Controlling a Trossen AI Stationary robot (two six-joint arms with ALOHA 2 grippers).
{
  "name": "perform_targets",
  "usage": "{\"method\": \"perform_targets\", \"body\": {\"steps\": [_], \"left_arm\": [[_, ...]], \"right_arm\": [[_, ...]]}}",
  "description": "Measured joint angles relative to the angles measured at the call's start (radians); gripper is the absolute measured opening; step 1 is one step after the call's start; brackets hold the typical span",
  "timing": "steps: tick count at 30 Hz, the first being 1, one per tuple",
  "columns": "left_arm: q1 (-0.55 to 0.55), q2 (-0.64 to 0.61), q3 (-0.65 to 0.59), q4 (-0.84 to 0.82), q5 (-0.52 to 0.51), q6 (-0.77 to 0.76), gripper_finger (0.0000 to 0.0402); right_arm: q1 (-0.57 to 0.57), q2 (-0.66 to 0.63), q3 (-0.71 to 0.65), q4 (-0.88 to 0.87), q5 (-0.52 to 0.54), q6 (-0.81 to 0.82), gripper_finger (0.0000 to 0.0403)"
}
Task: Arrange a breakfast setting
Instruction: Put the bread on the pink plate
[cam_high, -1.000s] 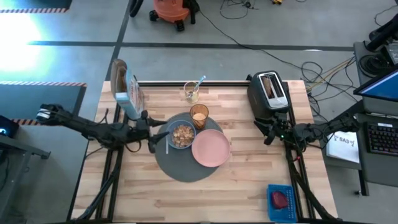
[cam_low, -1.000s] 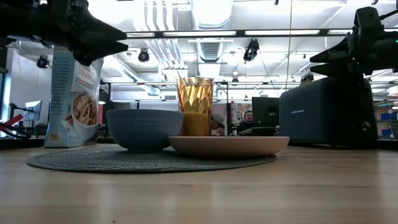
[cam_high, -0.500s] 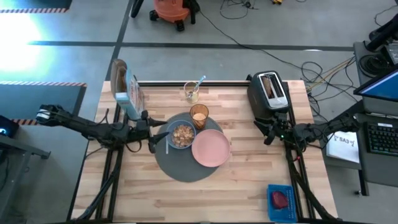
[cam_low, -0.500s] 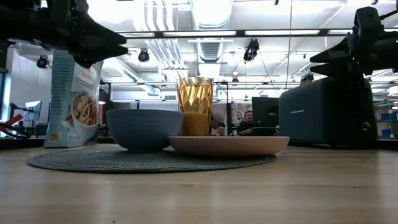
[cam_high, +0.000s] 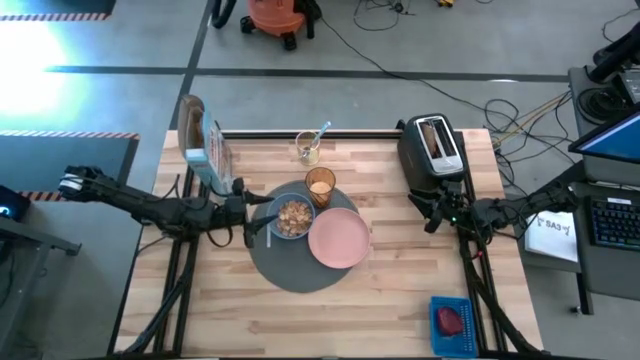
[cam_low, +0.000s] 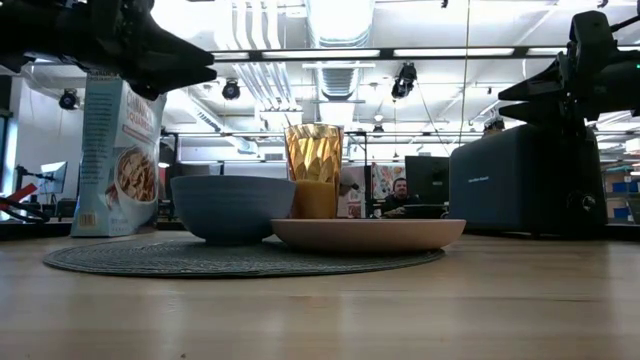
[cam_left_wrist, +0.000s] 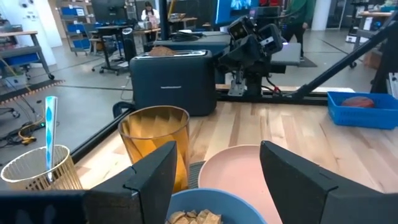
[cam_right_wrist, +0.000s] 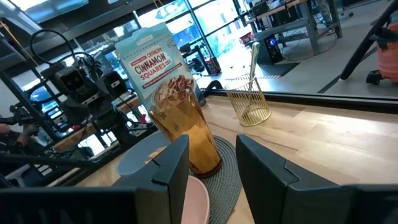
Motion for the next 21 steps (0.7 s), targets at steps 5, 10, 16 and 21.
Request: {"method": "perform_targets", "body": {"steps": [5,10,16,21], "left_arm": [[-0.001,0.000,-0.001,0.001,0.001,0.017,0.0213],[0.000,-0.001,-0.002,0.037,0.001,0.018,0.0213],[0.000,-0.013,-0.002,0.038,0.001,0.018,0.0213],[0.000,-0.020,-0.002,0.039,0.001,0.013,0.0213]], "right_arm": [[0.000,0.000,0.000,0.000,0.000,0.000,0.0123],[0.000,0.000,0.000,0.000,0.000,0.000,0.0123],[0.000,0.000,0.000,0.000,0.000,0.000,0.0123],[0.000,0.000,0.000,0.001,0.001,0.000,0.0123]]}}
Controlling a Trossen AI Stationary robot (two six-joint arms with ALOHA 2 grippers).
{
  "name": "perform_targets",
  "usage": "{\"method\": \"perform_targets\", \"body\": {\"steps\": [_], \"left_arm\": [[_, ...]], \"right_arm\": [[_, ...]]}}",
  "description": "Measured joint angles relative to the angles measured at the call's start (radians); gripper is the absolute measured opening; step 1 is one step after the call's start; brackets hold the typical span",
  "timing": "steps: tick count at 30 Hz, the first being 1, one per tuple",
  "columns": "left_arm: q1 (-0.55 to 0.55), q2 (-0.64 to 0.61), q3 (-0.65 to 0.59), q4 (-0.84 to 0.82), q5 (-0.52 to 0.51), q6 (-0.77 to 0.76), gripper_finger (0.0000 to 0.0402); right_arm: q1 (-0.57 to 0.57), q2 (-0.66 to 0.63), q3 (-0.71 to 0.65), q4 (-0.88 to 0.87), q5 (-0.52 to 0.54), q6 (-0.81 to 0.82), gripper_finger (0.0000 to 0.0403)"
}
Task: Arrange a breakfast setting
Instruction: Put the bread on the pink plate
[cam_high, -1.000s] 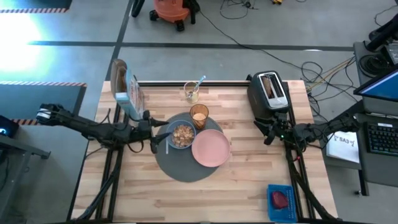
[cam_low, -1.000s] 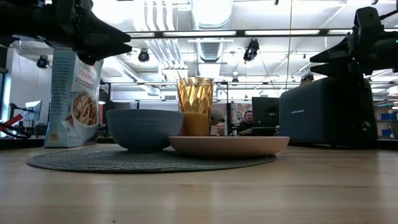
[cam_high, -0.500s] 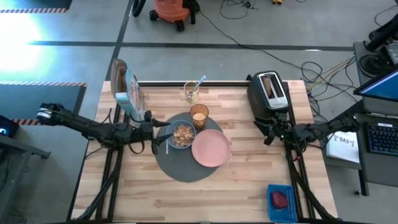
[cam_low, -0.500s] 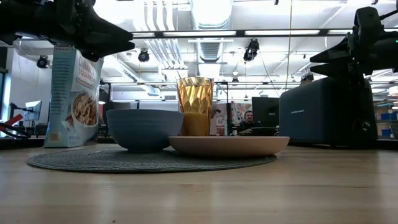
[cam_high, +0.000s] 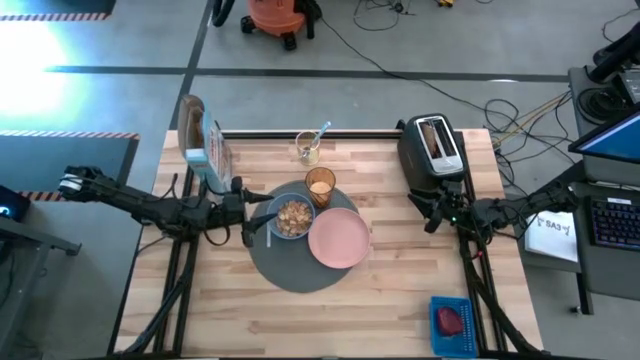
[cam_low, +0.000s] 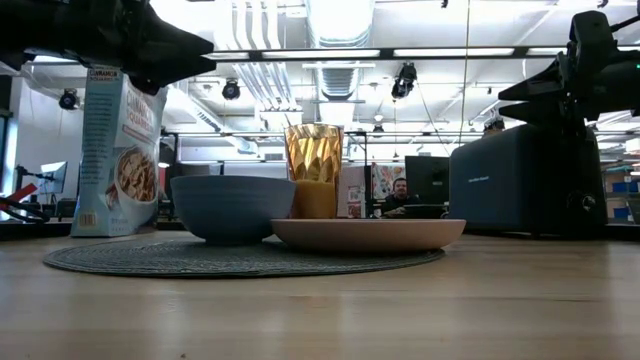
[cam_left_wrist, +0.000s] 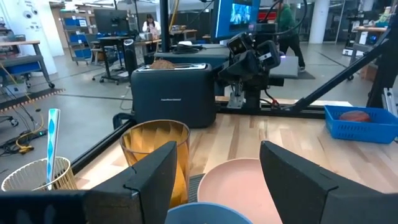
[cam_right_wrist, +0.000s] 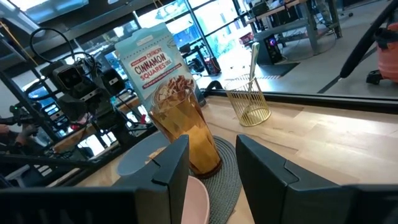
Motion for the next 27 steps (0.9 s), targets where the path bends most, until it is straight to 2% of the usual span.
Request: {"method": "perform_targets", "body": {"steps": [4,15,19,25,27], "left_arm": [[0.000,0.000,0.000,0.000,0.000,-0.041,0.0213],[0.000,0.000,-0.001,-0.001,0.027,-0.066,0.0213],[0.000,0.000,-0.001,-0.001,0.077,-0.066,0.0213],[0.000,0.000,-0.001,-0.005,0.077,-0.067,0.0213],[0.000,0.000,-0.001,-0.009,0.077,-0.067,0.0213]], "right_arm": [[0.000,0.000,0.000,0.008,0.012,0.007,0.0123],[0.000,0.000,0.000,0.061,0.014,0.228,0.0123],[0.000,0.000,0.000,0.122,0.008,0.219,0.0123],[0.000,0.004,0.002,0.247,0.033,0.102,0.0123],[0.000,0.013,0.022,0.230,0.045,0.068,0.0123]]}}
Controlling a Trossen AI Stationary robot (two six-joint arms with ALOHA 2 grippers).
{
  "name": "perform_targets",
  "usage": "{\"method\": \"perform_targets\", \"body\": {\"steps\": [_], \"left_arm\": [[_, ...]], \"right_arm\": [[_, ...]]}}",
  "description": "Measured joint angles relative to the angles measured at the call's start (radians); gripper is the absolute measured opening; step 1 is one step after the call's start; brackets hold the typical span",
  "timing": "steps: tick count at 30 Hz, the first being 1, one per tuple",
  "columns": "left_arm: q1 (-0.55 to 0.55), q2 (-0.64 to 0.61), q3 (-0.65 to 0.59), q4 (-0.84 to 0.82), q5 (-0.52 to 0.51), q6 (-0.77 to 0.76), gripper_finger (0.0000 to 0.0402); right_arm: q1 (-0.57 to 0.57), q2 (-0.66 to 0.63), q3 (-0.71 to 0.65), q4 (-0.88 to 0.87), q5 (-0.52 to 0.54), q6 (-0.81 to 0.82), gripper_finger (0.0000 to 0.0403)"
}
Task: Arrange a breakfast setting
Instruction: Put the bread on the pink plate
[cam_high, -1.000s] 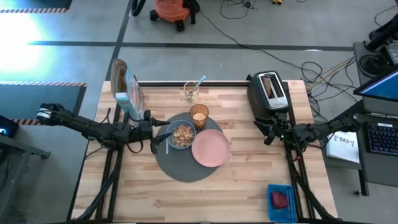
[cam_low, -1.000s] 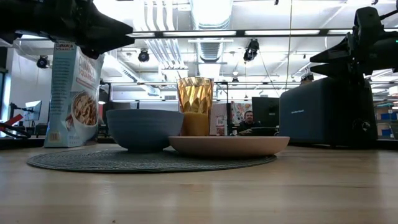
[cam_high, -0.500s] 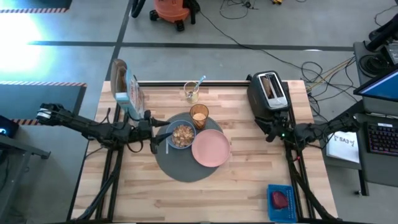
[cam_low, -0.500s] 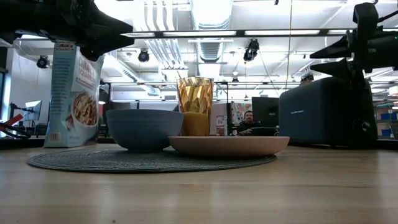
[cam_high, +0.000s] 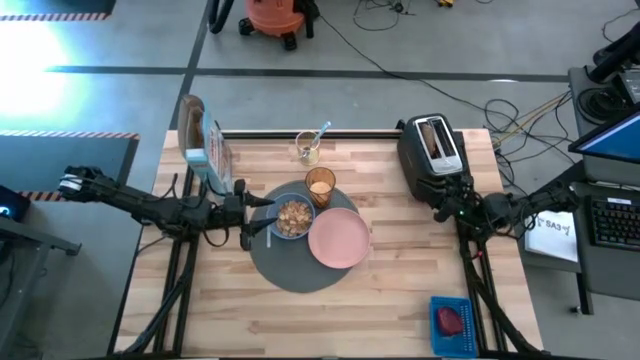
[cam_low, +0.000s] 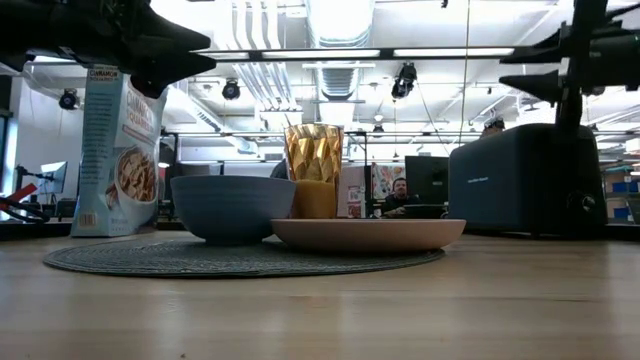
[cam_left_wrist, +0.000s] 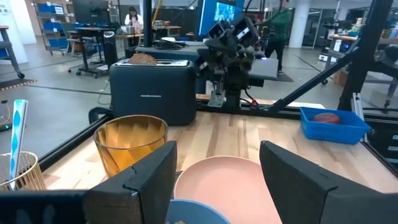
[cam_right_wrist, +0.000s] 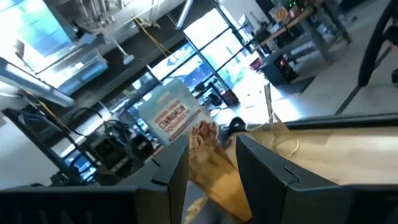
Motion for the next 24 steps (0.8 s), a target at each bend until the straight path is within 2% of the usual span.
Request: {"method": "perform_targets", "body": {"steps": [4,8,11,13,16,18,21,24], "left_arm": [[0.000,0.000,-0.001,-0.003,0.000,0.000,0.0213],[0.000,0.000,-0.001,-0.003,0.000,0.000,0.0213],[0.000,0.000,-0.001,-0.003,0.000,-0.011,0.0213],[0.000,0.000,-0.001,-0.004,0.000,-0.023,0.0213],[0.000,0.000,-0.001,-0.008,0.017,-0.029,0.0213],[0.000,0.000,-0.001,-0.009,0.025,-0.029,0.0213],[0.000,0.000,-0.001,-0.015,0.033,-0.031,0.0213],[0.000,0.000,-0.001,-0.016,0.045,-0.031,0.0213]], "right_arm": [[0.000,0.053,0.073,-0.036,0.001,-0.031,0.0123],[0.000,0.153,0.199,-0.183,0.020,-0.039,0.0123],[0.000,0.239,0.308,-0.375,0.117,0.050,0.0123],[-0.003,0.288,0.388,-0.581,0.177,0.187,0.0123],[-0.020,0.351,0.509,-0.920,0.189,0.429,0.0123],[-0.026,0.391,0.577,-1.077,0.191,0.533,0.0123],[-0.030,0.434,0.669,-1.178,0.190,0.551,0.0123],[-0.041,0.462,0.747,-1.188,0.173,0.471,0.0128]]}}
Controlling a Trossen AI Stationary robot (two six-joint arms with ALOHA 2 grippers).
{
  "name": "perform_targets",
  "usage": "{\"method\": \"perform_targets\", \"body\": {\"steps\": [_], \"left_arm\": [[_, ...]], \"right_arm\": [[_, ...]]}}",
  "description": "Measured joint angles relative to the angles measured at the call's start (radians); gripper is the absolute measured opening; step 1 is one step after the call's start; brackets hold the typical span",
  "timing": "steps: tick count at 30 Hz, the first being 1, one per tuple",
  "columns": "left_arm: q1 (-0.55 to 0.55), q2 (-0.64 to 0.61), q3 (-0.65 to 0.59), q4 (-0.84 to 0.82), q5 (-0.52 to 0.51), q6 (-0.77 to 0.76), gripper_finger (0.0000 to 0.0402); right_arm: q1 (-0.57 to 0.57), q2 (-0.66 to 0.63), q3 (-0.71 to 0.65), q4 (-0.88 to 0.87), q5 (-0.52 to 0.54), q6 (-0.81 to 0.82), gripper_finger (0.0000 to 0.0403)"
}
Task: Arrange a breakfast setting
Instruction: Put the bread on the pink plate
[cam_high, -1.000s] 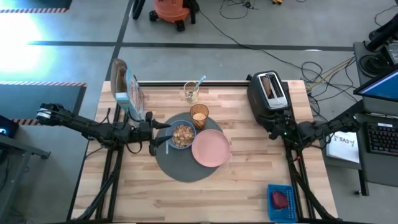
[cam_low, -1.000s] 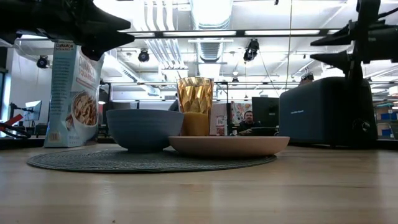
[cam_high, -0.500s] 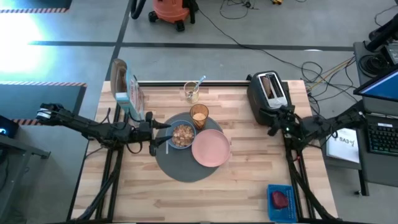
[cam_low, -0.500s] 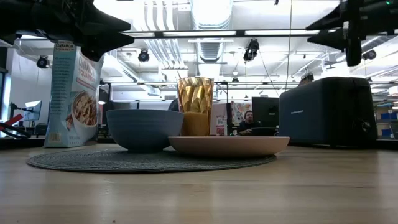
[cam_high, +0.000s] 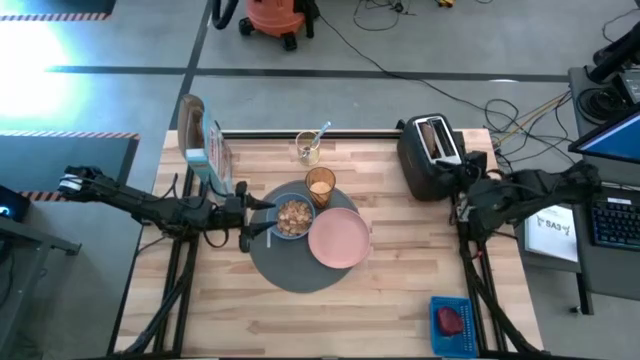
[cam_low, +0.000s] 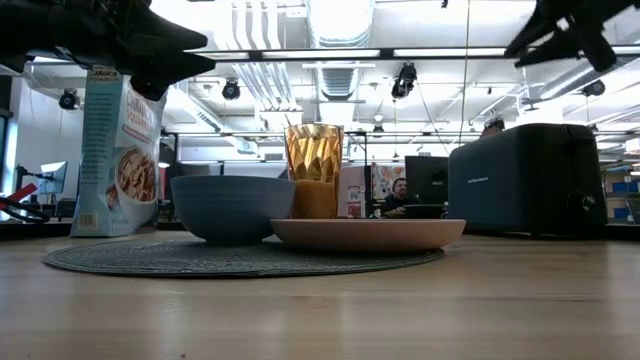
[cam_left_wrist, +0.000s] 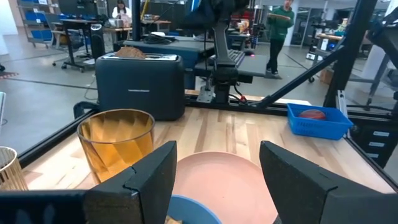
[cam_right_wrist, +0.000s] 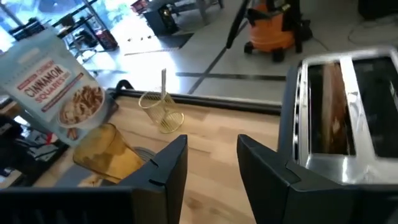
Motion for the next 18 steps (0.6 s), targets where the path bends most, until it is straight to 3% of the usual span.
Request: {"method": "perform_targets", "body": {"steps": [4,7,12,18], "left_arm": [[0.000,0.000,0.000,0.000,0.005,0.000,0.0213],[0.000,0.000,0.000,0.000,0.006,0.000,0.0213],[0.000,0.000,0.000,-0.003,0.034,-0.006,0.0213],[0.000,-0.013,0.000,-0.043,0.057,-0.045,0.0213]], "right_arm": [[-0.034,0.036,0.069,-0.019,-0.051,-0.078,0.0152],[-0.077,0.069,0.107,-0.024,-0.062,-0.048,0.0157],[-0.164,0.129,0.161,-0.075,-0.092,-0.075,0.0129],[-0.297,0.211,0.206,-0.076,-0.227,-0.164,0.0102]]}}
